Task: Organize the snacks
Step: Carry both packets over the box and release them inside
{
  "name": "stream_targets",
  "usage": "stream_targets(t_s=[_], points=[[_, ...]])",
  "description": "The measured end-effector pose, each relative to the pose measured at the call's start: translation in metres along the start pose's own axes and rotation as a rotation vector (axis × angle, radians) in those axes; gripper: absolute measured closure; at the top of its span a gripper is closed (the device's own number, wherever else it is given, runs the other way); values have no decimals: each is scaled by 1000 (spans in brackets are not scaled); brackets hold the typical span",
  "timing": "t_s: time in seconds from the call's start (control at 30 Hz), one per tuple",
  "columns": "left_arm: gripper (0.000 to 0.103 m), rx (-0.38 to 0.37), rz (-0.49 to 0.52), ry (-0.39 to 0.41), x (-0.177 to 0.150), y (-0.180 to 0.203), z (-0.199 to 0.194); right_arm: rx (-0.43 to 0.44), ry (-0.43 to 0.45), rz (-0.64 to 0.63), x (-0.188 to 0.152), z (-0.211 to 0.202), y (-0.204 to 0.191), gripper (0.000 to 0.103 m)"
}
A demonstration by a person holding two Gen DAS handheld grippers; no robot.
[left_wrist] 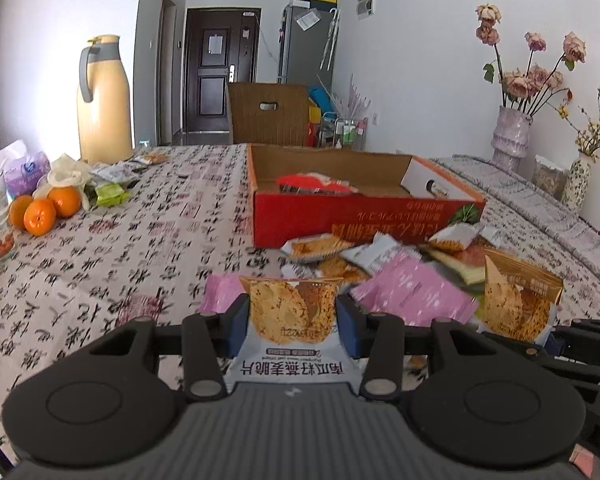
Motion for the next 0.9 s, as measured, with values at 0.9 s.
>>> stream_targets(t_s=[0.9], points=[[57,44,-25,99,123,45,47,-71,182,28,116,31,93,90]])
Point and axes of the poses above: each gripper's, at about its wrist camera, not at the fingertips, and z roughly the way its jaws point, y to its right, x to its top, the point moved 3 cm from there along z, roughly the way its jaws point, and after that the axes turned 15 degrees about -y, right-handed, at the moved point
